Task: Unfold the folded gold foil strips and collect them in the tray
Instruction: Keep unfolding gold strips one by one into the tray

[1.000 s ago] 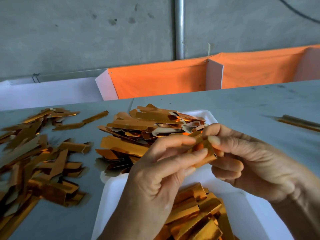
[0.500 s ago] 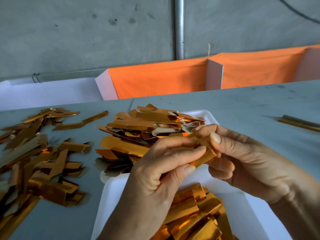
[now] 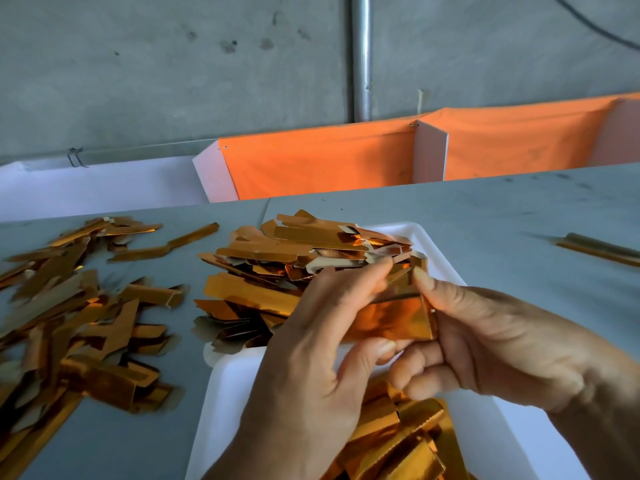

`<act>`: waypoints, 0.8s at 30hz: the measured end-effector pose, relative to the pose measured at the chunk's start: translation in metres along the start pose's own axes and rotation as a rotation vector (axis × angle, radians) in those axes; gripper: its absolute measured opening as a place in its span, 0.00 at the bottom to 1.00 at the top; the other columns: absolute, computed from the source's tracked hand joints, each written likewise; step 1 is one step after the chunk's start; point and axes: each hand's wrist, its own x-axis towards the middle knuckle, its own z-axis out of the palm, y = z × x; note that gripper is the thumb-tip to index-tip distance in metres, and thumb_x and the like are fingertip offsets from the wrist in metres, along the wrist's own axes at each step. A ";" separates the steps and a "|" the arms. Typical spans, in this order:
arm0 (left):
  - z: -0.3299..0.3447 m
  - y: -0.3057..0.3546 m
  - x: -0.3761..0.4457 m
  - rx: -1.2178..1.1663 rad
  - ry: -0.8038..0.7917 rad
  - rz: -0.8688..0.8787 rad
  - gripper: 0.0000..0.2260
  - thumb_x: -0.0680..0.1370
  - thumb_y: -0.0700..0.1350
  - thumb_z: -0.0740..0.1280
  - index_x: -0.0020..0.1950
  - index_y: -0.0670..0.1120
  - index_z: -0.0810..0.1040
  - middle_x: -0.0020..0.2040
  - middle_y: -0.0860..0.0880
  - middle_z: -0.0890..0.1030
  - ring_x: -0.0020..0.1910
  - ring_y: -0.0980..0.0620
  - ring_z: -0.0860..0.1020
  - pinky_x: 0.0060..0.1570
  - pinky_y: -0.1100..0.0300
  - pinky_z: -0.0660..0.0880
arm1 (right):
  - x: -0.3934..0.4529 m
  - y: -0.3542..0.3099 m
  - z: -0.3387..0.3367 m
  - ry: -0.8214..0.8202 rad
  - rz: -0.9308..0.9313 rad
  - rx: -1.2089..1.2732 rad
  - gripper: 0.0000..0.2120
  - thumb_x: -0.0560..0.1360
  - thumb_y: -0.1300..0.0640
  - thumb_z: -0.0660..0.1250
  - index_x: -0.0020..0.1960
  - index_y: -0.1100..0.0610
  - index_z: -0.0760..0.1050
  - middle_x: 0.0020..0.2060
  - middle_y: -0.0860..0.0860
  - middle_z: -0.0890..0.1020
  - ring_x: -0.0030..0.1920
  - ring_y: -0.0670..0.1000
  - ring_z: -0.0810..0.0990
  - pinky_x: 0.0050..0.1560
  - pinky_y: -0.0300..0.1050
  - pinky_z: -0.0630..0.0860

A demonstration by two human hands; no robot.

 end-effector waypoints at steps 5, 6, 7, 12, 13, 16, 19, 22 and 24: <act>0.004 0.001 0.001 0.140 -0.029 0.085 0.29 0.71 0.33 0.66 0.71 0.49 0.69 0.72 0.56 0.66 0.72 0.59 0.62 0.69 0.60 0.62 | 0.001 0.001 -0.001 0.072 -0.098 -0.058 0.27 0.60 0.50 0.81 0.51 0.64 0.78 0.44 0.61 0.82 0.46 0.54 0.83 0.45 0.43 0.79; 0.005 0.001 0.000 0.097 -0.013 0.054 0.31 0.71 0.33 0.65 0.72 0.51 0.67 0.74 0.57 0.62 0.73 0.59 0.60 0.69 0.66 0.60 | 0.002 0.001 0.000 0.115 -0.133 -0.065 0.26 0.58 0.52 0.82 0.49 0.64 0.78 0.43 0.61 0.81 0.46 0.54 0.83 0.43 0.42 0.80; 0.005 0.001 0.000 0.004 0.017 -0.004 0.31 0.72 0.35 0.65 0.72 0.54 0.66 0.75 0.59 0.60 0.74 0.59 0.59 0.68 0.68 0.59 | 0.003 0.001 0.001 0.153 -0.163 -0.077 0.23 0.58 0.54 0.83 0.46 0.61 0.79 0.43 0.60 0.81 0.46 0.55 0.83 0.42 0.41 0.80; 0.006 -0.003 0.001 -0.630 0.226 -0.392 0.17 0.71 0.47 0.74 0.56 0.48 0.73 0.58 0.56 0.81 0.57 0.58 0.79 0.50 0.70 0.75 | 0.011 0.006 0.011 0.320 -0.193 -0.439 0.12 0.59 0.56 0.80 0.37 0.50 0.78 0.42 0.56 0.83 0.46 0.57 0.84 0.47 0.47 0.81; 0.008 -0.005 0.001 -0.647 0.224 -0.415 0.15 0.71 0.46 0.73 0.54 0.46 0.73 0.53 0.54 0.83 0.53 0.58 0.81 0.46 0.72 0.75 | 0.013 0.007 0.014 0.336 -0.199 -0.499 0.12 0.59 0.56 0.79 0.36 0.48 0.77 0.41 0.55 0.84 0.46 0.56 0.84 0.48 0.48 0.81; 0.009 -0.007 -0.001 -0.621 0.186 -0.452 0.10 0.70 0.46 0.70 0.49 0.48 0.76 0.45 0.52 0.85 0.47 0.57 0.83 0.40 0.71 0.75 | 0.020 0.012 0.025 0.357 -0.223 -0.660 0.14 0.61 0.56 0.80 0.36 0.44 0.76 0.40 0.50 0.85 0.45 0.50 0.84 0.47 0.48 0.79; 0.008 -0.011 -0.002 -0.618 0.184 -0.519 0.08 0.67 0.51 0.71 0.45 0.53 0.78 0.43 0.51 0.85 0.44 0.56 0.83 0.40 0.70 0.76 | 0.023 0.015 0.030 0.416 -0.208 -0.816 0.16 0.64 0.55 0.80 0.36 0.39 0.74 0.40 0.45 0.85 0.43 0.44 0.83 0.50 0.48 0.79; 0.007 -0.013 -0.002 -0.619 0.147 -0.581 0.08 0.70 0.53 0.73 0.45 0.55 0.79 0.42 0.51 0.84 0.43 0.55 0.83 0.39 0.68 0.76 | 0.017 0.009 0.029 0.422 -0.211 -0.769 0.13 0.61 0.44 0.75 0.39 0.46 0.75 0.39 0.47 0.85 0.42 0.45 0.83 0.47 0.47 0.80; 0.008 -0.015 -0.003 -0.626 0.082 -0.641 0.08 0.68 0.53 0.72 0.46 0.57 0.79 0.42 0.52 0.84 0.44 0.55 0.83 0.40 0.64 0.77 | 0.010 0.004 0.025 0.480 -0.240 -0.717 0.20 0.61 0.38 0.73 0.42 0.52 0.75 0.37 0.48 0.84 0.38 0.46 0.83 0.40 0.41 0.79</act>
